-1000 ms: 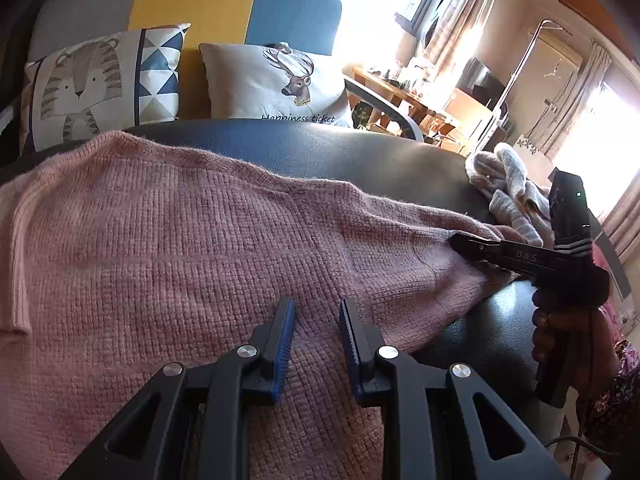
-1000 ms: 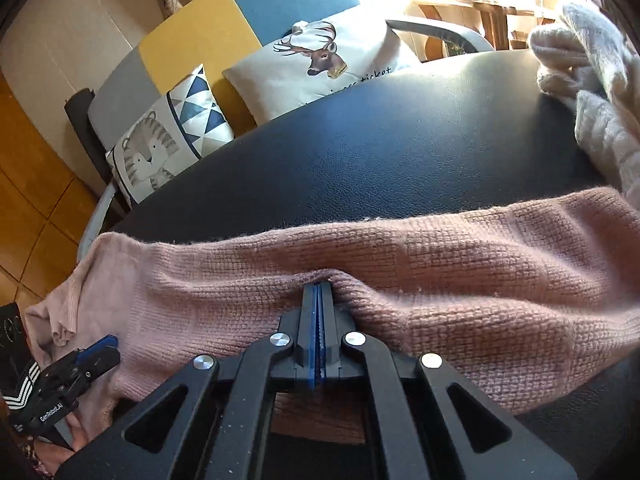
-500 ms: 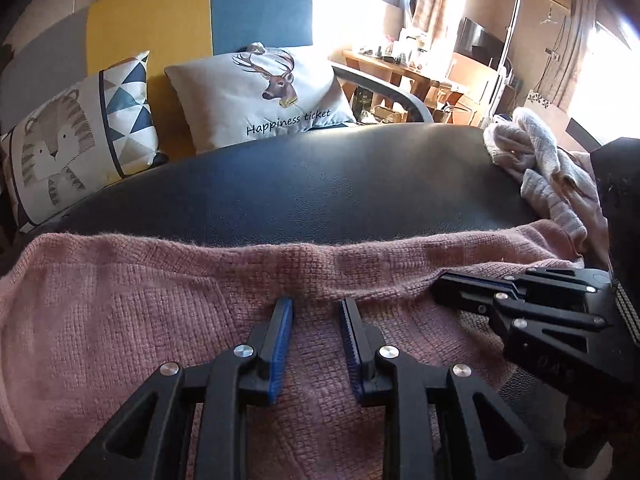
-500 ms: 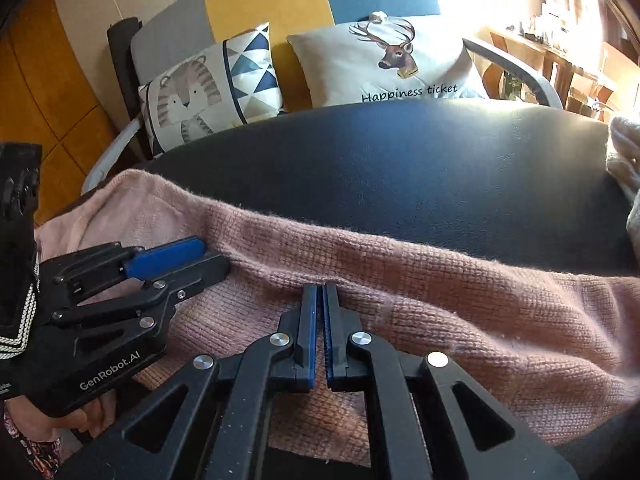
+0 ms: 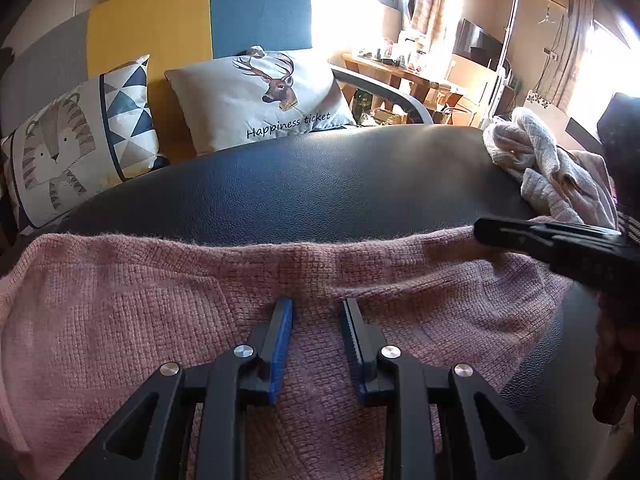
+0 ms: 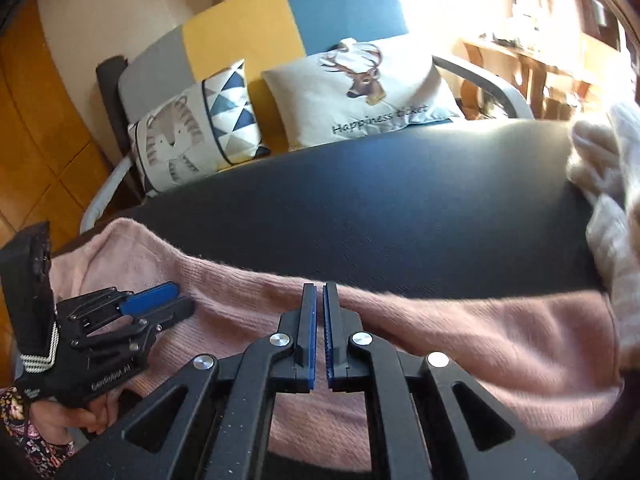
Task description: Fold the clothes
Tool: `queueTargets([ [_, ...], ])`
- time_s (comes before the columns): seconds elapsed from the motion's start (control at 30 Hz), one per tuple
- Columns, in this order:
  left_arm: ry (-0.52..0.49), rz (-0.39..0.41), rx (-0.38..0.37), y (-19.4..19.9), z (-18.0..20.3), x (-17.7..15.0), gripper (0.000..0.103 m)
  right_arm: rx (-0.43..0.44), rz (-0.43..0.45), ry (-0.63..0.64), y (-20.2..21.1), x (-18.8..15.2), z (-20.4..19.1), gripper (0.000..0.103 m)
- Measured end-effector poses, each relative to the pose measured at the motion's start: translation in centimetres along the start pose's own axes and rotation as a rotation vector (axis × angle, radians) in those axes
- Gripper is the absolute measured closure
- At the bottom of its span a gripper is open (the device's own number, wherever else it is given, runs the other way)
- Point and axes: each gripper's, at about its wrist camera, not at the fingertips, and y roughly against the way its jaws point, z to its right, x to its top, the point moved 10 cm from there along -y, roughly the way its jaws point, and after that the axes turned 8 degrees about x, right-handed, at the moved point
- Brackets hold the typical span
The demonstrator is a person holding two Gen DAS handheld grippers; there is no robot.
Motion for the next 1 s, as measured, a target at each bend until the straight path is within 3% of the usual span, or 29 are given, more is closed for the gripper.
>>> queueTargets([
  [0.07,0.003,-0.001,-0.004,0.0,0.0,0.0,0.076,-0.01,-0.083,0.007,-2.4,-0.6,-0.2,0.1],
  [0.27,0.023,0.001,-0.029,0.0,-0.2,0.0,0.077,-0.104,-0.017,-0.062,-2.3,0.9,4.3,0.103],
  [0.4,0.035,0.0,-0.045,0.0,-0.2,0.0,0.077,-0.202,0.0,-0.018,-0.5,0.6,6.1,0.103],
  [0.57,0.028,0.001,-0.037,0.1,-0.1,0.1,0.077,-0.109,0.099,-0.07,3.8,0.3,6.0,0.1],
  [0.63,0.029,0.001,-0.038,0.0,-0.2,0.1,0.077,-0.071,0.076,-0.043,4.2,-0.5,5.4,0.1],
  [0.77,0.03,0.0,-0.039,0.0,-0.2,0.1,0.077,-0.231,-0.025,0.027,3.1,-2.5,8.2,0.1],
  [0.83,0.03,0.0,-0.041,0.0,-0.3,0.1,0.077,-0.218,0.014,-0.044,3.9,-2.2,10.3,0.101],
  [0.9,0.027,0.0,-0.038,0.0,-0.3,0.1,0.077,-0.267,0.036,-0.123,4.9,-1.7,12.5,0.102],
  [1.0,0.026,0.0,-0.037,0.0,-0.3,0.1,0.077,-0.234,0.026,-0.143,4.7,-1.4,12.2,0.097],
])
